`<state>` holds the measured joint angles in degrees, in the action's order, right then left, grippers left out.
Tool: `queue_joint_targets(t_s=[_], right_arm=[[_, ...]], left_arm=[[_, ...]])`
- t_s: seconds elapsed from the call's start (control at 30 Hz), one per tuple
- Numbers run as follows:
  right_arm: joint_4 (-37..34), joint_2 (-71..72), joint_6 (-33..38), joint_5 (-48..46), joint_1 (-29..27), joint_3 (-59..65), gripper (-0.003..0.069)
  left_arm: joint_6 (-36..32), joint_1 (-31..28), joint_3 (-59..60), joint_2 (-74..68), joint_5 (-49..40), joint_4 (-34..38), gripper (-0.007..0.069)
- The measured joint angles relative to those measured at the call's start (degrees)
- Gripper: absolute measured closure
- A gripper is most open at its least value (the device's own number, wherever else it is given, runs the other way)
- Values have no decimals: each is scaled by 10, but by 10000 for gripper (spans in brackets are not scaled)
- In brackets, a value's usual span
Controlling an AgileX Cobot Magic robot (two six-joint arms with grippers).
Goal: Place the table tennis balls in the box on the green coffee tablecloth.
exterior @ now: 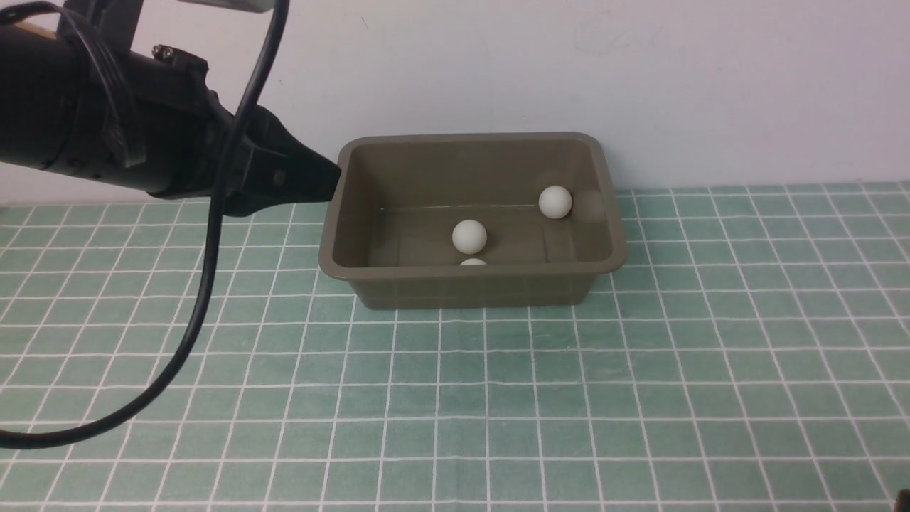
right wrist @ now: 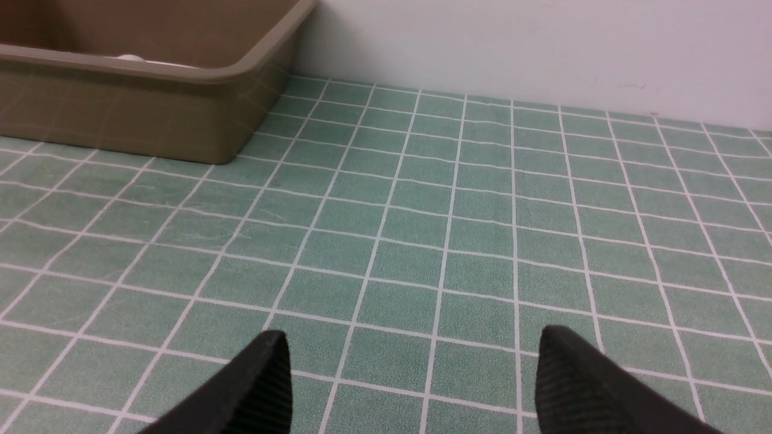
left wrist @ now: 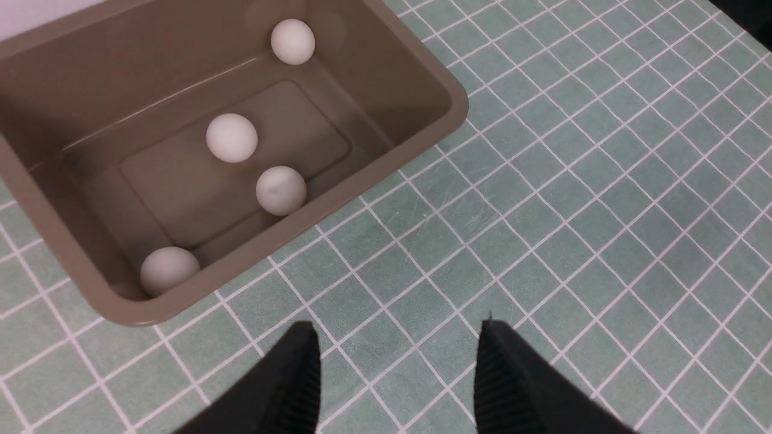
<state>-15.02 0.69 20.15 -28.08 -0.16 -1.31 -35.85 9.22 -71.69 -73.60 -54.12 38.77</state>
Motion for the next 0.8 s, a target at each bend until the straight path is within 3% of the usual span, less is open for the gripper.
queue_joint_targets(t_s=[0.4, 0.6, 0.8], right_arm=[[0, 0, 0, -1, 0, 0, 166], [0, 0, 0, -1, 0, 0, 166], [0, 0, 0, -1, 0, 0, 166]], left_arm=[[58, -1, 24, 214, -11, -144, 300], [62, -49, 125, 360, -13, -157, 300], [62, -83, 219, 419, -2, -162, 300]])
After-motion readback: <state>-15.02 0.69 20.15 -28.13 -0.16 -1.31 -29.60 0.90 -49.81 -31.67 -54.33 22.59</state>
